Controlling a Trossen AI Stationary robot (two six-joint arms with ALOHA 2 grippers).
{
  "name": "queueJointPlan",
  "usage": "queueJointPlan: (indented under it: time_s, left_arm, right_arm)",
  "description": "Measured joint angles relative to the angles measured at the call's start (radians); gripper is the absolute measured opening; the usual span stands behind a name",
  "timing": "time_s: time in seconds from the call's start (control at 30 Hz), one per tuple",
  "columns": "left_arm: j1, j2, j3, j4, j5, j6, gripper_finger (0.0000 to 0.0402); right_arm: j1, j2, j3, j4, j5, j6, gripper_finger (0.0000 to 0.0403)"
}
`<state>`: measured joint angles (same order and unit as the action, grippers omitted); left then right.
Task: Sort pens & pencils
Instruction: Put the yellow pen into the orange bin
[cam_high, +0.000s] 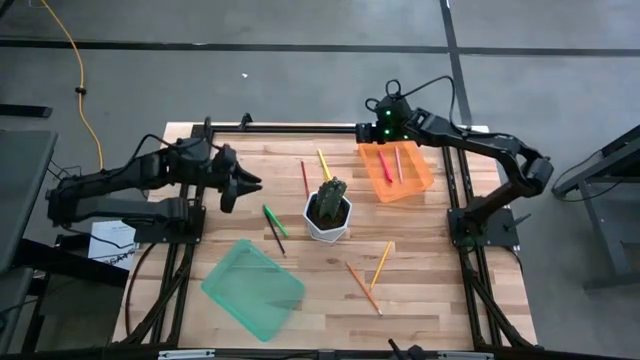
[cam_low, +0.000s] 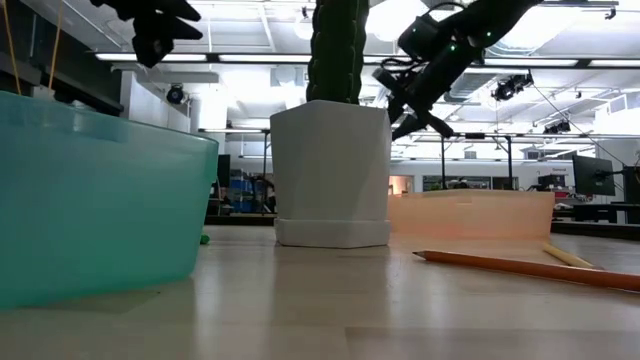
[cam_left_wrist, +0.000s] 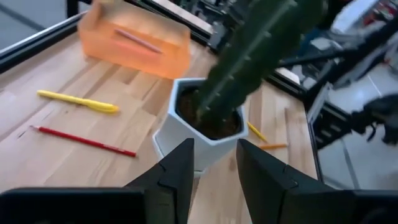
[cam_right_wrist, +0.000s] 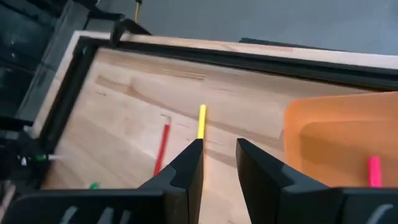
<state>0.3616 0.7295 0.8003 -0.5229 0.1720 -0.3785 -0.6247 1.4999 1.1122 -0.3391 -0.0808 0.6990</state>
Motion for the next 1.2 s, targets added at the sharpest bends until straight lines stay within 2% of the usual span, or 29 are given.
queueJointPlan:
  time_s: [0.3,0.43,0.7,0.97,1.2]
  left_arm:
    - [0.02,0.016,0.001,-0.067,-0.029,-0.042,0.0108]
    - [0.02,0.026,0.001,-0.151,-0.023,-0.048,0.0108]
    - [0.02,0.028,0.001,-0.157,-0.039,-0.039,0.0108]
    - [0.02,0.029,0.001,-0.158,-0.074,-0.005,0.0108]
    - [0.02,0.029,0.001,-0.158,-0.106,0.042,0.0108]
  right_arm:
    - [0.002,0.063,0.0,-0.03,-0.046,-0.045,0.0087]
    - [0.005,0.112,0.06,-0.047,-0.054,-0.076,0.0087]
    - [0.003,0.271,0.298,-0.286,-0.056,-0.176,0.0087]
    - [0.01,0.447,0.542,-0.459,-0.136,-0.212,0.0087]
    - [0.053,0.598,0.784,-0.662,-0.124,-0.273,0.0087]
